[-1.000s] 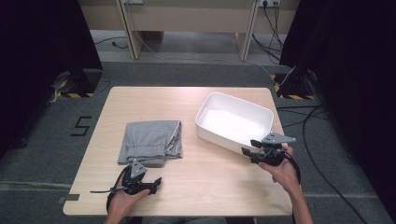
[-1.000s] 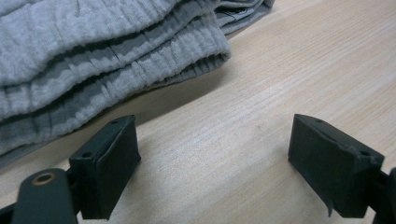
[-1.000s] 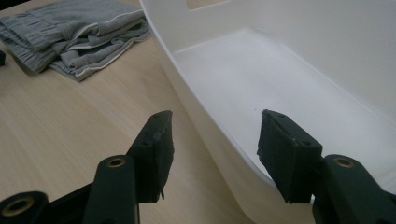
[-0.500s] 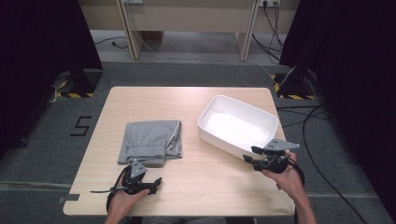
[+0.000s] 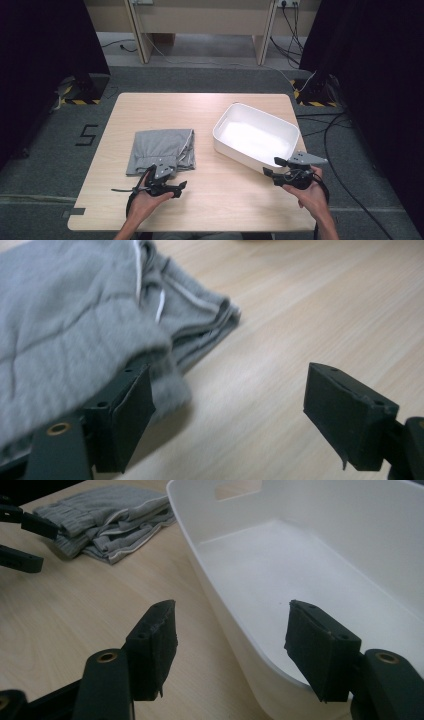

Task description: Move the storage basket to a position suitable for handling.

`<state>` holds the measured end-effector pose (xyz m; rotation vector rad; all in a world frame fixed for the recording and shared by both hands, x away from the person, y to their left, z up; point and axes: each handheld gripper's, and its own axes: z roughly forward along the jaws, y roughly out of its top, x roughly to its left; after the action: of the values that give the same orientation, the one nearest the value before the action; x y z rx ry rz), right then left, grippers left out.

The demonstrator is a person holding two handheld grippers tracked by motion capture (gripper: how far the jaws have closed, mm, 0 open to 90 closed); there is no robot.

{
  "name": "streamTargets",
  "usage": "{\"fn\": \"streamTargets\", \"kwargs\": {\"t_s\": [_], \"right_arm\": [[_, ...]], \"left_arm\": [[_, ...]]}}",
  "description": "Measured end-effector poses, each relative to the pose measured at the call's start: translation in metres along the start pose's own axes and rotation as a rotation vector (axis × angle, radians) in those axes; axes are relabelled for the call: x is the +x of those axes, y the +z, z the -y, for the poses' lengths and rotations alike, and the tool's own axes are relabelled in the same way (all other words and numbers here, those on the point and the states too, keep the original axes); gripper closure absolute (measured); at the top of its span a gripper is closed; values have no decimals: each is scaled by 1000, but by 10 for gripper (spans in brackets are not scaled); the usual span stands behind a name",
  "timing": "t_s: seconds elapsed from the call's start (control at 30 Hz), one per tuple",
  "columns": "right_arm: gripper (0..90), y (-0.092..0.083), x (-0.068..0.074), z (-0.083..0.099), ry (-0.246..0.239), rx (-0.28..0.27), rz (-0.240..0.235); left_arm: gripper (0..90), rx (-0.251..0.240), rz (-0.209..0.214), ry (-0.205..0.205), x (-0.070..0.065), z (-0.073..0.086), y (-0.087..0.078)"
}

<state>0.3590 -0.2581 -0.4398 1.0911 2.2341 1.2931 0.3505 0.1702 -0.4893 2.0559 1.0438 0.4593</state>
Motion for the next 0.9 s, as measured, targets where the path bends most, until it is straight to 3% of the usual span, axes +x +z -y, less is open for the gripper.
{"fn": "streamTargets", "kwargs": {"t_s": [0.3, 0.43, 0.6, 0.83, 0.9], "right_arm": [[361, -17, -4, -5, 28, -5, 205], [358, -17, -10, -3, 84, 1, 264], [358, -11, -19, -1, 110, 23, 336], [361, 3, -27, 3, 184, 47, 333], [361, 4, -27, 2, 184, 58, 340]], "left_arm": [[204, -37, 82, -60, 1, -43, 18], [206, -30, 88, -47, -3, -56, 24], [211, -34, 92, -68, -2, -67, 31], [213, -40, 90, -76, -3, -73, 35], [214, -38, 90, -75, -2, -74, 35]]}}
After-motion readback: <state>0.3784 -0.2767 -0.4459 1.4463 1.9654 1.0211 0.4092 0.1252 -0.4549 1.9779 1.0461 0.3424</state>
